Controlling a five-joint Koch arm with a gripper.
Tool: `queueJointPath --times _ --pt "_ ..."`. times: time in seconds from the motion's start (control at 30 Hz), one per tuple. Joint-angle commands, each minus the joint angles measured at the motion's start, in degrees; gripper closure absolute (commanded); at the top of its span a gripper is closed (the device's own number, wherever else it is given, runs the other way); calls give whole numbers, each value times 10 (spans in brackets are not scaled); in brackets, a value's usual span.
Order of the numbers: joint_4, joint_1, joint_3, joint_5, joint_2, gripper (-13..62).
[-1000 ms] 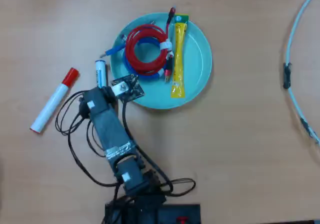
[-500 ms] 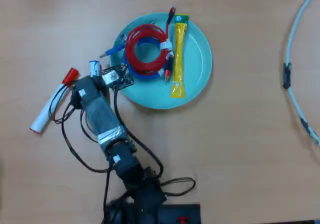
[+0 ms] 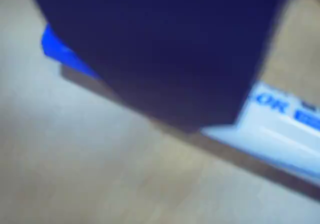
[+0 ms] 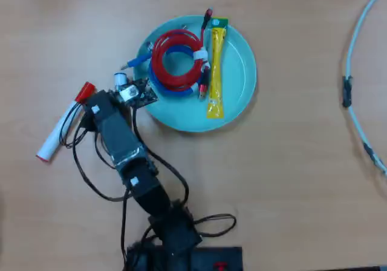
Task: Pick up the blue pen and put it in the green bowl
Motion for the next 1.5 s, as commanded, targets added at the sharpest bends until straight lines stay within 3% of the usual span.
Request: queueJointPath --times 0.0,0.63,0.8,1.17,1.47 --pt "-7 -9 -43 18 0 -77" --pt "2 -3 -40 47 -69 -51" --pt "-1 -4 -43 46 -69 82" --pt "-46 -23 -48 49 -69 574" --pt "-47 -25 -47 76 -70 562"
